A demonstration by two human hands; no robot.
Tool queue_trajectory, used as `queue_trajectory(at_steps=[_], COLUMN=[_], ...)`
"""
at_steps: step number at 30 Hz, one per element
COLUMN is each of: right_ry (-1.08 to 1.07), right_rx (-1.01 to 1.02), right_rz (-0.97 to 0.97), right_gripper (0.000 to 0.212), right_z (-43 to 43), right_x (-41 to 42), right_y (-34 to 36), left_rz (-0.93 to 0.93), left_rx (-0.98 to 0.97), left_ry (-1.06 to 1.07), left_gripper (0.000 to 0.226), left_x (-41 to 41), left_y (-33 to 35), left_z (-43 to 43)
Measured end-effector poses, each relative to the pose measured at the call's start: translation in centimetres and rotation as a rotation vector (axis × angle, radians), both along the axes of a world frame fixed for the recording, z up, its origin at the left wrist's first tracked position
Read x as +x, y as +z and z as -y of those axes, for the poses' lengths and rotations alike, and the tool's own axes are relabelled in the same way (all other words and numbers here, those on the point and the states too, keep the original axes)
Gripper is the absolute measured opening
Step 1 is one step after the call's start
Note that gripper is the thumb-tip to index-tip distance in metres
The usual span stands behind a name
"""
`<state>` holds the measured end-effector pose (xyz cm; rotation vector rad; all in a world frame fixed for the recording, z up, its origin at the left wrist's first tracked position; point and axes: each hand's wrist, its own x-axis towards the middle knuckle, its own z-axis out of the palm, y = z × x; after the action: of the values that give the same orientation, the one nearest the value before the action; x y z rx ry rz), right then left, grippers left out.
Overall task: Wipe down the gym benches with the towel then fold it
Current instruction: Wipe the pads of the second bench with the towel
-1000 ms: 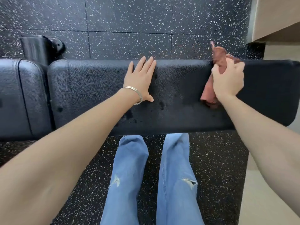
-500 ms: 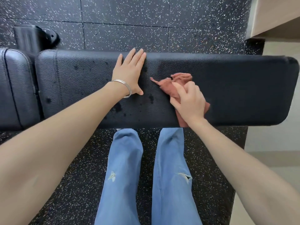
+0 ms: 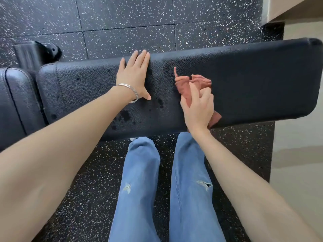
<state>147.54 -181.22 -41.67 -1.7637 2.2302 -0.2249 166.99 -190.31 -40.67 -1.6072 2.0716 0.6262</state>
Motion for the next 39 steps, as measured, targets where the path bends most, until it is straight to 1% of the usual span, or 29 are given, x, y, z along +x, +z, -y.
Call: queue_trajectory(at_steps=[2, 3, 4, 5, 6, 8, 10, 13, 14, 15, 16, 17, 19, 21, 22, 24, 25, 26, 27, 28, 29, 30, 31, 32, 33, 34, 35, 37, 39], right_ry=[0.292, 0.401, 0.459, 0.459, 0.403, 0.142, -0.238, -0.818, -0.947, -1.01, -1.013, -0.962, -0.759, -0.485, -0.302, 0.105, 0.27, 0.376, 0.395, 0.308, 0.122, -0.136, -0.41, -0.615, -0.701, -0.674, -0.567, -0.274, 0.05], right_rx=[-0.036, -0.077, -0.108, -0.115, -0.102, -0.037, 0.036, 0.027, 0.012, -0.003, -0.013, -0.021, -0.037, -0.009, 0.011, 0.023, 0.023, 0.029, 0.047, 0.072, 0.105, 0.126, 0.14, 0.144, 0.151, 0.157, 0.149, 0.118, 0.112], right_rz=[-0.026, -0.055, -0.077, -0.091, -0.103, -0.139, -0.156, -0.104, -0.088, -0.081, -0.074, -0.066, -0.051, -0.045, -0.042, -0.013, -0.021, -0.05, -0.089, -0.12, -0.139, -0.126, -0.085, -0.052, -0.05, -0.081, -0.119, -0.14, -0.111], right_gripper=[0.038, 0.038, 0.039, 0.041, 0.042, 0.041, 0.04, 0.045, 0.045, 0.045, 0.045, 0.044, 0.04, 0.039, 0.04, 0.043, 0.043, 0.044, 0.043, 0.043, 0.041, 0.04, 0.039, 0.041, 0.043, 0.046, 0.046, 0.043, 0.042], right_z=[-1.5, -1.9, -2.1, -2.4, -2.6, -3.2, -3.2, -1.8, -1.3, -0.9, -0.8, -1.2, -2.2, -3.3, -3.8, -3.9, -3.6, -3.2, -2.7, -2.4, -2.2, -2.0, -1.7, -1.2, -0.7, -0.3, 0.0, 0.1, 0.4], right_x=[-0.7, -1.8, -3.2, -4.5, -5.9, -8.4, -9.9, -9.4, -8.6, -7.4, -5.8, -3.8, 0.5, 3.2, 3.6, 1.6, -0.3, -2.3, -4.2, -5.9, -7.2, -8.1, -8.4, -8.2, -7.3, -6.0, -4.4, -0.9, 2.2], right_y=[0.0, -0.3, -0.6, -1.0, -1.2, -1.3, -1.2, -1.7, -1.8, -1.8, -1.8, -1.7, -1.2, -0.6, -0.2, 0.1, 0.2, 0.2, 0.1, 0.0, 0.0, -0.1, -0.3, -0.4, -0.5, -0.4, -0.4, -0.1, 0.1], left_rz=[-0.002, 0.004, 0.012, 0.018, 0.02, 0.019, 0.028, 0.019, 0.015, 0.01, 0.003, -0.001, -0.009, -0.023, -0.027, -0.033, -0.037, -0.041, -0.044, -0.045, -0.043, -0.043, -0.046, -0.051, -0.056, -0.061, -0.066, -0.06, -0.047], left_rx=[0.002, 0.006, 0.012, 0.018, 0.025, 0.032, 0.022, 0.005, 0.001, 0.0, -0.001, -0.005, -0.013, -0.017, -0.022, -0.031, -0.034, -0.039, -0.045, -0.048, -0.044, -0.04, -0.044, -0.049, -0.052, -0.051, -0.051, -0.054, -0.053], left_ry=[-0.012, -0.022, -0.032, -0.042, -0.05, -0.054, -0.048, -0.036, -0.033, -0.029, -0.024, -0.02, -0.022, -0.022, -0.02, -0.012, -0.01, -0.006, -0.002, -0.001, -0.001, 0.003, 0.012, 0.02, 0.023, 0.024, 0.024, 0.009, -0.032], left_gripper=[0.133, 0.132, 0.132, 0.132, 0.131, 0.13, 0.129, 0.128, 0.129, 0.129, 0.129, 0.129, 0.128, 0.128, 0.128, 0.127, 0.126, 0.126, 0.125, 0.125, 0.125, 0.125, 0.125, 0.126, 0.126, 0.125, 0.125, 0.124, 0.123], left_x=[0.1, 0.0, 0.0, 0.0, 0.0, 0.1, 0.2, 0.0, 0.0, 0.0, 0.0, 0.1, 0.3, 0.3, 0.3, 0.3, 0.4, 0.6, 0.7, 0.7, 0.6, 0.4, 0.4, 0.3, 0.4, 0.5, 0.6, 0.7, 1.0], left_y=[0.1, 0.2, 0.3, 0.4, 0.4, 0.5, 0.3, 0.1, 0.1, 0.1, 0.0, -0.1, -0.1, 0.1, 0.1, 0.1, 0.0, -0.1, -0.2, -0.2, -0.1, -0.1, -0.2, -0.3, -0.4, -0.4, -0.3, -0.2, -0.1], left_z=[-0.1, -0.1, -0.1, -0.1, 0.0, 0.0, -0.2, -0.5, -0.5, -0.5, -0.5, -0.5, -0.5, -0.6, -0.7, -0.8, -0.8, -0.8, -0.9, -0.9, -0.9, -1.0, -1.0, -1.0, -1.0, -1.0, -1.0, -1.0, -0.9])
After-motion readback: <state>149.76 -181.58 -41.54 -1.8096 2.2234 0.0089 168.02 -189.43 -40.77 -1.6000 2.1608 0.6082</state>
